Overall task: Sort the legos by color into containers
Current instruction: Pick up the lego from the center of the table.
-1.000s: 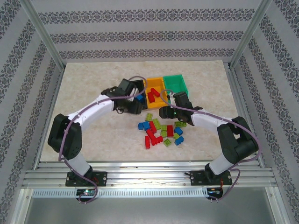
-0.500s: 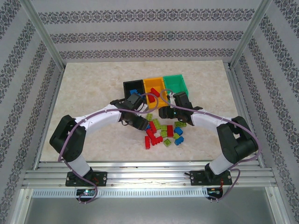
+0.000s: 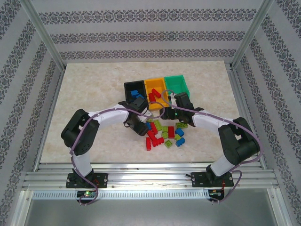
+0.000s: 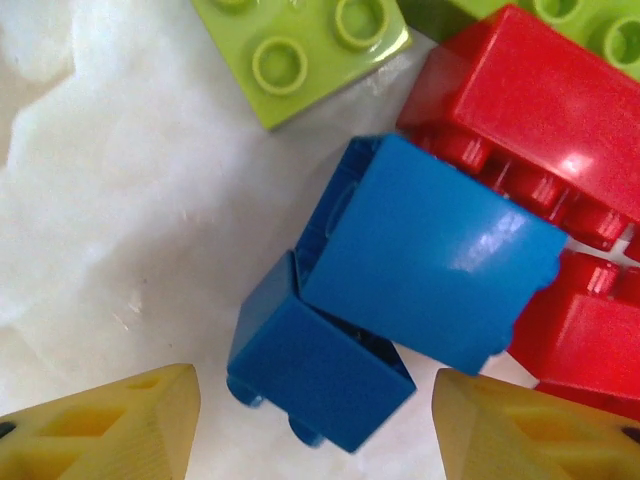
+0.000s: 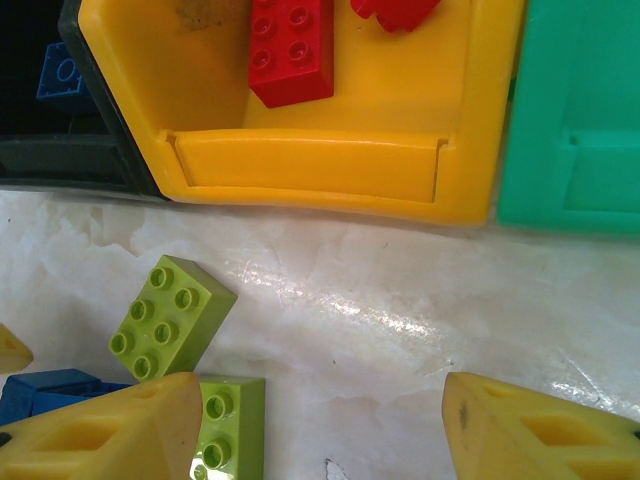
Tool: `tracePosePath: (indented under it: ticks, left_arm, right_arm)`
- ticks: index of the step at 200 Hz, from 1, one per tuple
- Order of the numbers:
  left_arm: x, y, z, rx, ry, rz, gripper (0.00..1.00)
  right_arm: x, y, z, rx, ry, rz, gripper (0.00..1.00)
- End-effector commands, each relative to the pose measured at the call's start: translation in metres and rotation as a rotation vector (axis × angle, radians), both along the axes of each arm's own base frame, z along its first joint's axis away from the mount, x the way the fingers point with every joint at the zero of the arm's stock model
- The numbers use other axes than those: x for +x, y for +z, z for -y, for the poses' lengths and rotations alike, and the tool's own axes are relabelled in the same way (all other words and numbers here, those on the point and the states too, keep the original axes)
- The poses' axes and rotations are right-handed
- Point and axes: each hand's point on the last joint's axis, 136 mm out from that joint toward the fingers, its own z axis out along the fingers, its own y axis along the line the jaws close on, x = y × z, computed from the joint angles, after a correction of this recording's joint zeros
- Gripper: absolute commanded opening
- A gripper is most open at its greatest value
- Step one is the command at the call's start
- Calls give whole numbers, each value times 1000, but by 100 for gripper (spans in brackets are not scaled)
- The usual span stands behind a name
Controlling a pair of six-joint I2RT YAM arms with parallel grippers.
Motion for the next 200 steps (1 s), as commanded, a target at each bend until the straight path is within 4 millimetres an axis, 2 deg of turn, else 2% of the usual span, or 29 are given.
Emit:
tracePosePath:
  ticks: [1,55,102,127,159,200]
  left_arm:
    - [4,2,4,22,-88,19,64]
    - [12,-10,10,44,-121,-8,62]
    - [6,-9,4,54,-102,-15,47]
    - [3,0,-1,47,-84,18,36]
    - [9,19,-3,24,-45,75,33]
    - [37,57,-7,-56,68,149,27]
  right_arm:
    - [3,3,1,13,-4,10,65]
    - [3,3,2,8,-6,13,65]
    - [3,5,3,9,-8,17,65]
    - [4,4,3,7,-8,13,65]
    - [4,2,2,11,-7,9,65]
    - [3,3,2,15,-5,8,65]
